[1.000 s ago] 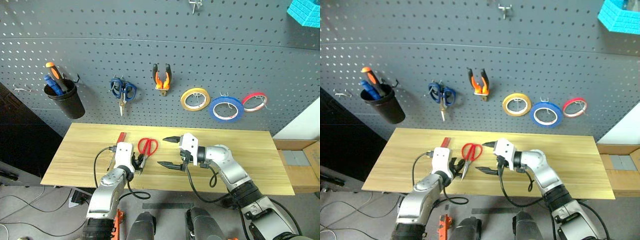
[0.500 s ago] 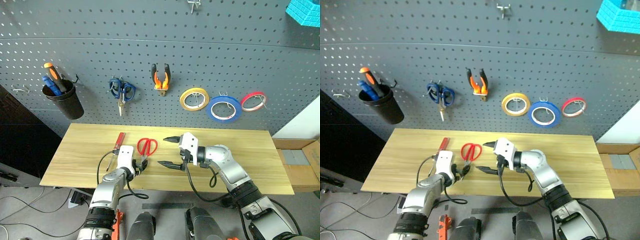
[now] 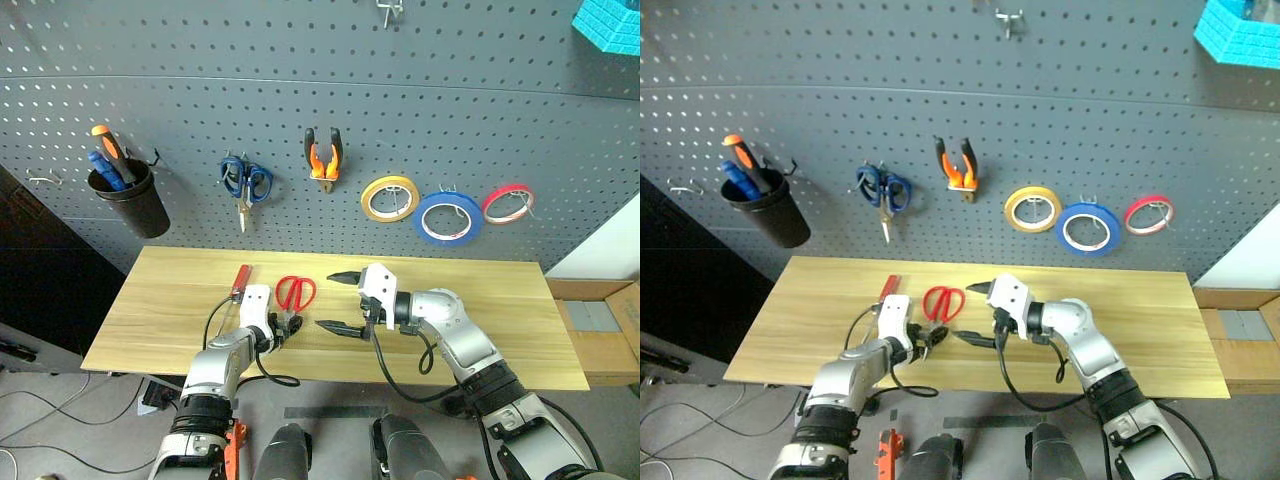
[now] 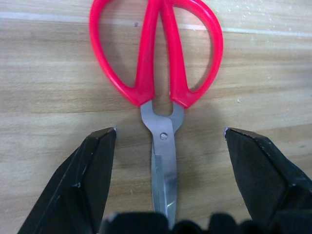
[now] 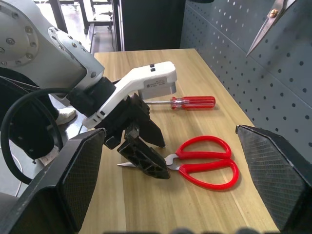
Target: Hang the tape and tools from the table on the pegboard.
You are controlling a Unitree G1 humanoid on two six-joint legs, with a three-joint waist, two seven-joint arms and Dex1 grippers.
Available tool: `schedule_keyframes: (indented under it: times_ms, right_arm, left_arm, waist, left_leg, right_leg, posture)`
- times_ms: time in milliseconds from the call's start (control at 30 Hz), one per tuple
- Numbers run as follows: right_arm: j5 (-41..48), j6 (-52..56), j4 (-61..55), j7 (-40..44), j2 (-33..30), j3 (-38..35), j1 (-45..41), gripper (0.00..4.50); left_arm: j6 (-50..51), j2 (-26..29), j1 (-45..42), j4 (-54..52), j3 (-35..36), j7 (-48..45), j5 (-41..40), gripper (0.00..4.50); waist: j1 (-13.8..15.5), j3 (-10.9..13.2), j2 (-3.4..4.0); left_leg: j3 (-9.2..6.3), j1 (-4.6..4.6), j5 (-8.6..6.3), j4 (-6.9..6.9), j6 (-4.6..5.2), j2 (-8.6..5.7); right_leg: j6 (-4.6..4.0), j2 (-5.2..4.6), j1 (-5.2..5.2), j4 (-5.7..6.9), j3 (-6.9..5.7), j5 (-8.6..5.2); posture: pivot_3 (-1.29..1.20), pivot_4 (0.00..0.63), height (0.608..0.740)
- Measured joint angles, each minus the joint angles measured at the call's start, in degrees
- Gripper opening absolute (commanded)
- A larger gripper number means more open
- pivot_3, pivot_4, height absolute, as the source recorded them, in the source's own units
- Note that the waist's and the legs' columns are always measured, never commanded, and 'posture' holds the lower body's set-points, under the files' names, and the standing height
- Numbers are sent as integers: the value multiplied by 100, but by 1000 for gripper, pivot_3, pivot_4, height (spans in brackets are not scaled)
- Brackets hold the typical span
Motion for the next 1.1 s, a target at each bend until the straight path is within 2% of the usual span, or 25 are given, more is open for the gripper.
schedule_keyframes:
  times_ms: [233, 467, 567, 800, 867, 1100]
  right_arm:
    - [11, 84, 0, -81, 27, -13, 0, 4500]
    - [39, 123, 0, -110, 41, -15, -1, 4500]
    - [41, 124, 0, -111, 40, -15, 0, 4500]
    - [41, 140, 0, -102, 37, -15, -1, 4500]
    - [42, 139, 0, -100, 38, -15, -6, 4500]
    - [40, 108, 2, -72, 6, -15, -28, 4500]
  left_arm:
    - [26, 275, -51, -29, -451, 2, 341, 3790]
    - [23, 302, -139, 46, -571, 30, 489, 3790]
    - [2, 276, -167, 96, -562, 68, 503, 3209]
    - [83, 166, -158, 120, -334, 123, 410, 759]
    - [108, 117, -157, 113, -285, 127, 364, 245]
    - [148, 99, -158, 125, -160, 147, 296, 242]
  waist:
    - [-7, 0, 0]
    - [-5, 0, 0]
    - [-5, 0, 0]
    - [-5, 0, 1]
    - [-4, 0, 1]
    - [-5, 0, 1]
  left_leg:
    - [0, 5, 0, 0, 0, 0]
    - [-1, 5, 0, 0, 0, 0]
    - [-1, 10, 0, 0, 0, 0]
    - [-2, 8, 0, 0, 0, 0]
    - [-2, 8, 0, 0, 0, 0]
    - [-2, 9, 0, -1, 0, 0]
  right_leg:
    - [0, 1, 2, 2, 1, 0]
    - [0, 1, 5, 1, 0, 0]
    - [0, 1, 9, 1, 0, 0]
    - [0, 0, 9, -2, -1, 0]
    - [0, 0, 10, -2, -1, 0]
    - [0, 0, 11, -3, -1, 0]
  posture:
    - [9, 191, 740]
    - [6, 189, 740]
    - [9, 190, 740]
    - [10, 190, 740]
    - [11, 190, 740]
    - [12, 187, 740]
